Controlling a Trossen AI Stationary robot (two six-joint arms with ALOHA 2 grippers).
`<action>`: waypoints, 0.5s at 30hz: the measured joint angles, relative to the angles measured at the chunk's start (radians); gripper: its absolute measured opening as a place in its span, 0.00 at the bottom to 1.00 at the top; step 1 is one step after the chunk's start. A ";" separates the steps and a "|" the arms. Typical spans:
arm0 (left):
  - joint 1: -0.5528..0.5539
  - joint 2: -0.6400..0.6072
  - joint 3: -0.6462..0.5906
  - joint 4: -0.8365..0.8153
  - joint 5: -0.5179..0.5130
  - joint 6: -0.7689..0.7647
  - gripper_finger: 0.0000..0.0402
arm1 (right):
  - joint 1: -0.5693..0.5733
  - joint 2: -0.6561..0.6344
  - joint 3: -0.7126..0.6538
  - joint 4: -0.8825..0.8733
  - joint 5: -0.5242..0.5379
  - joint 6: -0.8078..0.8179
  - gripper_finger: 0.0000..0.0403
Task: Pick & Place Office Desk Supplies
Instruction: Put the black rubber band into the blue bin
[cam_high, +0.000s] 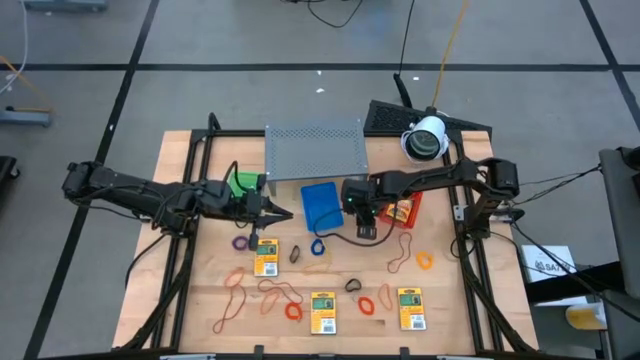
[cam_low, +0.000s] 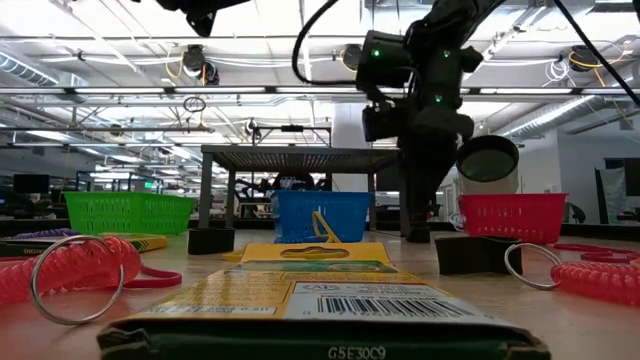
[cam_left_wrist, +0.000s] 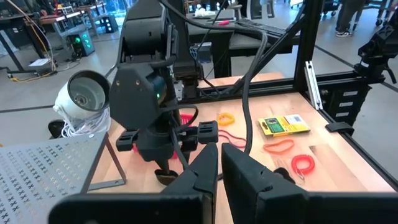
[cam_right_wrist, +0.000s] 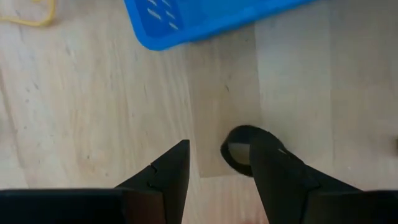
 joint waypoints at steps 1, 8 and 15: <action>0.000 0.000 0.000 -0.004 0.000 0.000 0.08 | 0.000 0.000 -0.001 -0.003 0.000 0.000 0.39; 0.000 0.000 0.000 -0.010 0.000 -0.004 0.08 | 0.000 0.010 0.000 -0.022 -0.002 0.007 0.38; 0.000 0.000 0.000 -0.010 0.000 -0.006 0.08 | 0.000 0.011 0.000 -0.015 -0.002 0.026 0.38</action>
